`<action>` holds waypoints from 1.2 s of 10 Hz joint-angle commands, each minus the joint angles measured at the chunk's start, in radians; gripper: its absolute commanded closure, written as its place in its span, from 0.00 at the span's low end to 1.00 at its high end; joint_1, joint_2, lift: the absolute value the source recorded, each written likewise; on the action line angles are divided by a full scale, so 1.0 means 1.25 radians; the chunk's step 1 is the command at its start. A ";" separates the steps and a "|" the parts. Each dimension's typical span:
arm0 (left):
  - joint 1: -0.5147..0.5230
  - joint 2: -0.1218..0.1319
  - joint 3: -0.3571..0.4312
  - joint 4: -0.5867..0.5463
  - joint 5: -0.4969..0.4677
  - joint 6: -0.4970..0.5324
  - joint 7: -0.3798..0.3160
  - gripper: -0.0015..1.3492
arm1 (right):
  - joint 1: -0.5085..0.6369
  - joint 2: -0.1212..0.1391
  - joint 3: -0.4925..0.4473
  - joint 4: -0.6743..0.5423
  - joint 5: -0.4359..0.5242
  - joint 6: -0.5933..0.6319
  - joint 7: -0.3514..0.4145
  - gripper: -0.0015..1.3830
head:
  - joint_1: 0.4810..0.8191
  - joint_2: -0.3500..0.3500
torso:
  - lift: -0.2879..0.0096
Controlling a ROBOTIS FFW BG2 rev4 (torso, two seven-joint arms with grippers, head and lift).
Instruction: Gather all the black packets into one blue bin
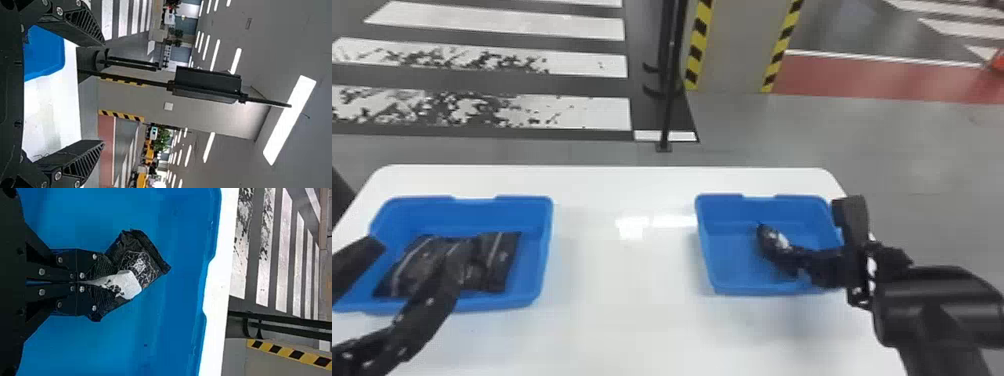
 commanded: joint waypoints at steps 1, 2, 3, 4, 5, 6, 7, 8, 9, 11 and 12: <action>-0.013 0.018 -0.016 0.000 0.029 0.013 -0.004 0.12 | 0.038 0.006 -0.002 -0.116 0.011 -0.002 0.000 0.93 | 0.63 0.27 | 0.60; -0.031 0.030 -0.036 0.002 0.053 0.035 -0.006 0.12 | 0.061 0.010 0.003 -0.181 0.011 -0.002 0.000 0.93 | 0.63 0.26 | 0.60; -0.058 0.043 -0.061 0.020 0.077 0.058 -0.017 0.12 | 0.085 0.015 0.025 -0.257 0.011 -0.002 0.000 0.93 | 0.63 0.26 | 0.60; -0.090 0.061 -0.099 0.049 0.123 0.070 -0.023 0.12 | 0.108 0.016 0.058 -0.322 0.010 -0.002 0.000 0.93 | 0.63 0.26 | 0.60; -0.131 0.076 -0.143 0.088 0.181 0.080 -0.037 0.12 | 0.126 0.019 0.097 -0.377 0.002 -0.002 0.001 0.93 | 0.63 0.28 | 0.60; -0.168 0.086 -0.174 0.124 0.240 0.090 -0.052 0.12 | 0.142 0.020 0.130 -0.420 -0.010 -0.002 0.000 0.93 | 0.63 0.29 | 0.60; -0.210 0.091 -0.202 0.167 0.277 0.088 -0.059 0.12 | 0.154 0.020 0.161 -0.450 -0.027 -0.004 0.001 0.93 | 0.63 0.32 | 0.60; -0.241 0.092 -0.219 0.196 0.305 0.093 -0.060 0.12 | 0.161 0.020 0.183 -0.477 -0.045 -0.006 0.002 0.93 | 0.63 0.36 | 0.60; -0.274 0.092 -0.235 0.228 0.334 0.099 -0.060 0.12 | 0.175 0.019 0.202 -0.509 -0.062 -0.006 0.006 0.93 | 0.63 0.40 | 0.60; -0.345 0.093 -0.281 0.293 0.399 0.113 -0.061 0.12 | 0.201 0.014 0.247 -0.583 -0.073 -0.006 0.011 0.93 | 0.63 0.44 | 0.60; -0.376 0.093 -0.302 0.310 0.412 0.115 -0.061 0.12 | 0.210 0.013 0.266 -0.601 -0.081 -0.006 0.013 0.93 | 0.63 0.47 | 0.60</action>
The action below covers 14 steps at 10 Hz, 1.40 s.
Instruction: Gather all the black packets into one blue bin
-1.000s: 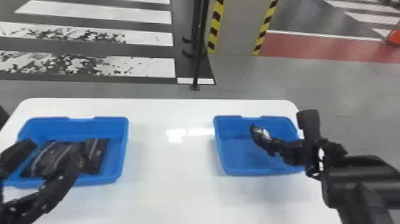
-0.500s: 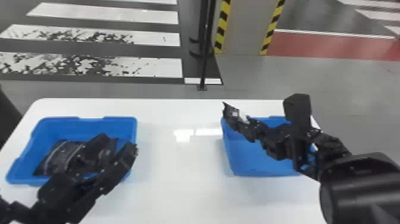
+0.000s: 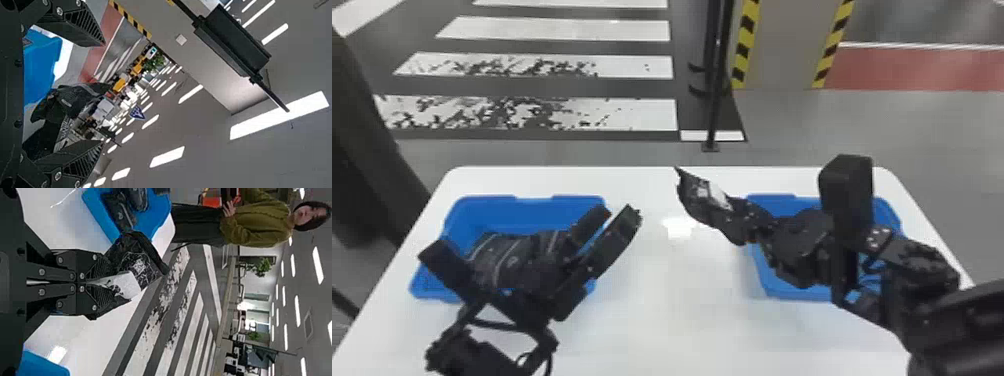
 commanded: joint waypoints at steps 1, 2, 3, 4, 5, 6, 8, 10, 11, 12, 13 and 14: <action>-0.042 0.000 -0.029 0.021 0.025 0.009 0.000 0.12 | 0.009 -0.004 0.035 -0.024 -0.007 0.000 0.003 0.93 | 0.63 0.49 | 0.60; -0.057 -0.001 -0.045 0.033 0.039 0.009 0.000 0.12 | 0.013 -0.007 0.054 -0.032 -0.011 0.000 0.006 0.93 | 0.63 0.50 | 0.60; -0.073 -0.001 -0.057 0.049 0.047 0.013 0.000 0.12 | 0.017 -0.008 0.069 -0.038 -0.015 0.002 0.008 0.93 | 0.63 0.51 | 0.60; -0.087 -0.005 -0.066 0.067 0.050 0.009 0.001 0.12 | 0.021 -0.008 0.078 -0.048 -0.017 0.002 0.009 0.93 | 0.63 0.52 | 0.60; -0.102 -0.010 -0.069 0.088 0.052 -0.001 0.001 0.18 | 0.021 -0.009 0.088 -0.056 -0.017 0.004 0.011 0.93 | 0.63 0.53 | 0.60; -0.118 -0.011 -0.085 0.108 0.052 -0.003 0.001 0.44 | 0.023 -0.009 0.093 -0.060 -0.019 0.004 0.011 0.93 | 0.63 0.54 | 0.60; -0.130 -0.010 -0.122 0.129 0.057 -0.060 0.007 0.91 | 0.023 -0.009 0.097 -0.062 -0.025 0.004 0.011 0.93 | 0.63 0.54 | 0.60; -0.132 -0.007 -0.140 0.139 0.038 -0.077 0.002 0.89 | 0.023 -0.009 0.097 -0.064 -0.030 0.004 0.012 0.93 | 0.63 0.54 | 0.60; -0.138 -0.006 -0.136 0.141 0.015 -0.097 -0.004 0.89 | 0.023 -0.009 0.097 -0.066 -0.038 0.004 0.012 0.93 | 0.63 0.53 | 0.60; -0.146 -0.002 -0.138 0.145 0.006 -0.107 -0.011 0.89 | 0.025 -0.009 0.097 -0.060 -0.058 0.004 0.011 0.91 | 0.63 0.53 | 0.60; -0.146 -0.001 -0.132 0.149 -0.001 -0.117 -0.013 0.89 | 0.029 -0.007 0.097 -0.036 -0.116 0.004 0.011 0.57 | 0.63 0.54 | 0.60; -0.142 -0.003 -0.109 0.151 -0.026 -0.125 -0.013 0.89 | 0.043 0.001 0.075 -0.024 -0.133 -0.022 0.011 0.16 | 0.63 0.56 | 0.60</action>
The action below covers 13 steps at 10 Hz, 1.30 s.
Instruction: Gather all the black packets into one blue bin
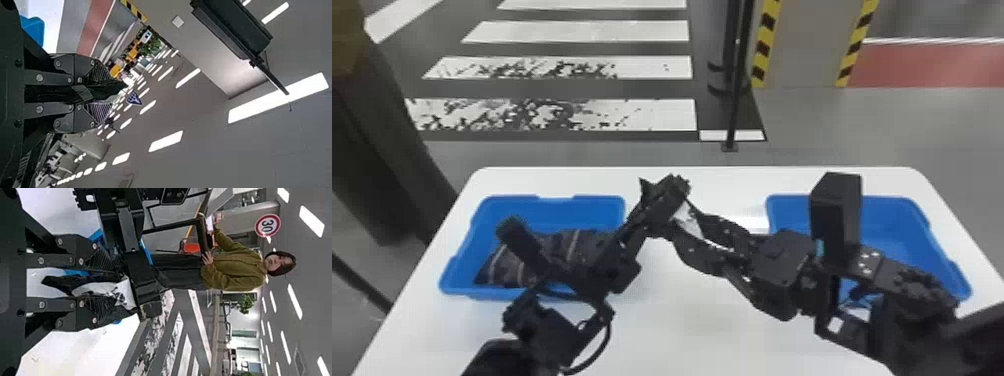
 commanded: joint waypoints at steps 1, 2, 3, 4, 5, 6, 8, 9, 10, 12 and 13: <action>0.010 -0.001 0.038 0.002 -0.038 -0.012 -0.001 0.89 | 0.030 0.015 -0.042 0.033 -0.061 -0.055 0.000 0.03 | 0.63 0.57 | 0.60; 0.020 -0.001 0.077 0.000 -0.066 -0.019 -0.004 0.89 | 0.063 0.029 -0.089 0.037 -0.090 -0.084 0.000 0.09 | 0.63 0.59 | 0.60; 0.033 -0.001 0.126 0.000 -0.095 -0.019 -0.012 0.89 | 0.101 0.048 -0.140 0.029 -0.095 -0.096 0.000 0.13 | 0.63 0.60 | 0.60; 0.041 -0.002 0.188 0.002 -0.132 -0.004 -0.024 0.89 | 0.138 0.066 -0.188 0.035 -0.106 -0.119 0.000 0.13 | 0.63 0.60 | 0.60; 0.041 -0.006 0.268 0.008 -0.211 0.012 -0.040 0.89 | 0.173 0.081 -0.225 0.043 -0.117 -0.135 0.000 0.13 | 0.63 0.61 | 0.60; 0.039 -0.006 0.346 0.008 -0.299 0.037 -0.052 0.89 | 0.203 0.089 -0.247 0.060 -0.128 -0.143 0.000 0.13 | 0.63 0.62 | 0.60; 0.037 -0.001 0.448 0.021 -0.419 0.081 -0.060 0.89 | 0.244 0.100 -0.265 0.129 -0.159 -0.261 -0.003 0.14 | 0.63 0.72 | 0.60; 0.037 0.000 0.472 0.039 -0.432 0.091 -0.057 0.83 | 0.269 0.110 -0.265 0.174 -0.205 -0.347 -0.022 0.14 | 0.63 0.74 | 0.60; 0.035 -0.002 0.488 0.061 -0.430 0.098 -0.052 0.55 | 0.307 0.130 -0.286 0.172 -0.210 -0.396 -0.049 0.14 | 0.63 0.79 | 0.60; 0.045 -0.002 0.493 0.078 -0.430 0.081 -0.048 0.03 | 0.350 0.143 -0.308 0.180 -0.211 -0.455 -0.081 0.14 | 0.63 0.81 | 0.60; 0.071 -0.002 0.474 0.078 -0.385 0.008 -0.048 0.10 | 0.368 0.148 -0.308 0.196 -0.234 -0.520 -0.093 0.14 | 0.63 0.79 | 0.60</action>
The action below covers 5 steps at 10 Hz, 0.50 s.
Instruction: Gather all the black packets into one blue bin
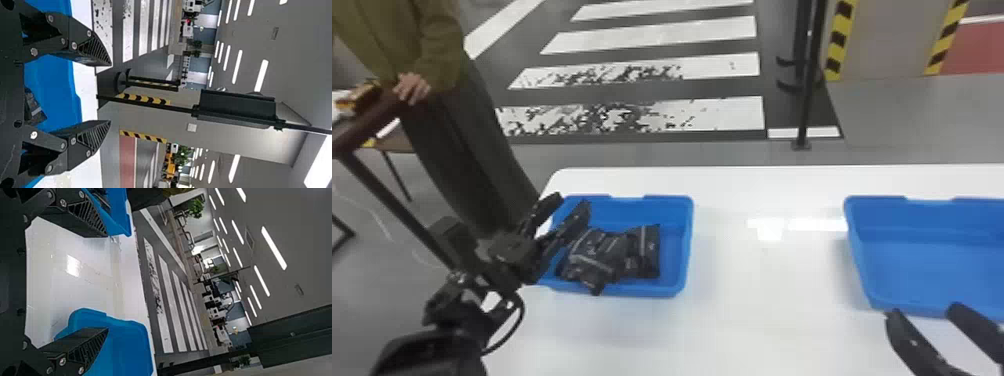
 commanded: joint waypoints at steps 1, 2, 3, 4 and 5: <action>0.048 -0.011 -0.018 -0.005 0.064 -0.098 0.000 0.13 | 0.036 0.012 -0.002 0.028 -0.061 -0.105 -0.019 0.14 | 0.63 0.79 | 0.60; 0.107 -0.032 -0.007 -0.038 0.113 -0.131 0.007 0.14 | 0.057 0.029 -0.031 0.020 -0.048 -0.145 -0.032 0.14 | 0.63 0.76 | 0.60; 0.193 -0.057 0.014 -0.131 0.111 -0.141 0.026 0.14 | 0.071 0.034 -0.053 0.020 -0.034 -0.196 -0.039 0.14 | 0.63 0.73 | 0.60; 0.301 -0.080 0.024 -0.239 0.097 -0.141 0.056 0.14 | 0.087 0.034 -0.055 0.026 -0.031 -0.255 -0.059 0.14 | 0.63 0.70 | 0.60; 0.403 -0.107 0.030 -0.329 0.083 -0.137 0.098 0.15 | 0.103 0.034 -0.071 0.042 -0.013 -0.331 -0.072 0.14 | 0.63 0.68 | 0.60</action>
